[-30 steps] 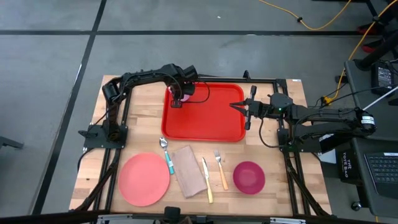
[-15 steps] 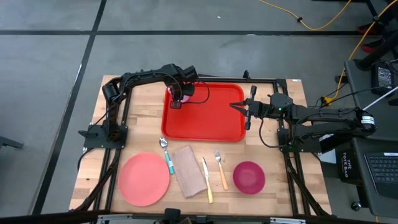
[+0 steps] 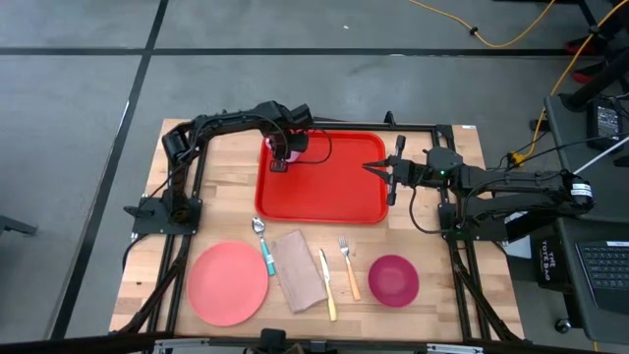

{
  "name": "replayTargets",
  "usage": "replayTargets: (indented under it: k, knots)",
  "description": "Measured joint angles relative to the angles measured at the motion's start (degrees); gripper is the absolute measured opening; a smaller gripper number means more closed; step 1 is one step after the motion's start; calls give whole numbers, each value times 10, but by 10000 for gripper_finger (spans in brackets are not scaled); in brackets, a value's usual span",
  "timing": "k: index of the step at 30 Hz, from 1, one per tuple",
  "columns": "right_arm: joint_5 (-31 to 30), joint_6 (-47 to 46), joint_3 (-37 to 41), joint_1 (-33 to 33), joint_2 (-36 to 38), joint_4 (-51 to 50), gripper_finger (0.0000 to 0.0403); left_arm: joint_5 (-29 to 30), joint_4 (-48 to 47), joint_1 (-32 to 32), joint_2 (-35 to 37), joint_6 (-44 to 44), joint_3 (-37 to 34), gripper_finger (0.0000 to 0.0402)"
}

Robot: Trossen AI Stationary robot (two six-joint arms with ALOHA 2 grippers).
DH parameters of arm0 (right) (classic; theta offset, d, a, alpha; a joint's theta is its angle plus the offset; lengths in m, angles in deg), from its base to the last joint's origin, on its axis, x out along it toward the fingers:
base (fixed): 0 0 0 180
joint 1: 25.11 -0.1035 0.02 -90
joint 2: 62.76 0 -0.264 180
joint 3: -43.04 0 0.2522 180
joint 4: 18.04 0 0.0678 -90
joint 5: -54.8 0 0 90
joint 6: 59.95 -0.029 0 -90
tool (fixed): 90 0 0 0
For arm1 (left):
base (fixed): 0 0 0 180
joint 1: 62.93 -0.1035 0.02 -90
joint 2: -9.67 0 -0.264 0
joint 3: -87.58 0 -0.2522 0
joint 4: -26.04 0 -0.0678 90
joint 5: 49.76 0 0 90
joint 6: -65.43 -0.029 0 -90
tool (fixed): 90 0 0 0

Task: Set up tray
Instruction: Put the purple mug in the top left corner of the red tray, then put the light pink plate in the middle of the red tray

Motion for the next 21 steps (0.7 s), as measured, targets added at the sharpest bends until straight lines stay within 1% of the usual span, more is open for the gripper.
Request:
replayTargets:
  k: [8,11,17,21]
  knots:
    - [0,0,0,0,0,0,29,0,-2,0,0,2,37,83]
    - [0,0,0,0,0,-2,29,1,-23,0,0,2,49,92]
    - [0,0,0,0,0,-6,29,2,-66,0,0,13,63,102]
    - [0,0,0,0,0,-6,29,22,-92,4,0,18,63,102]
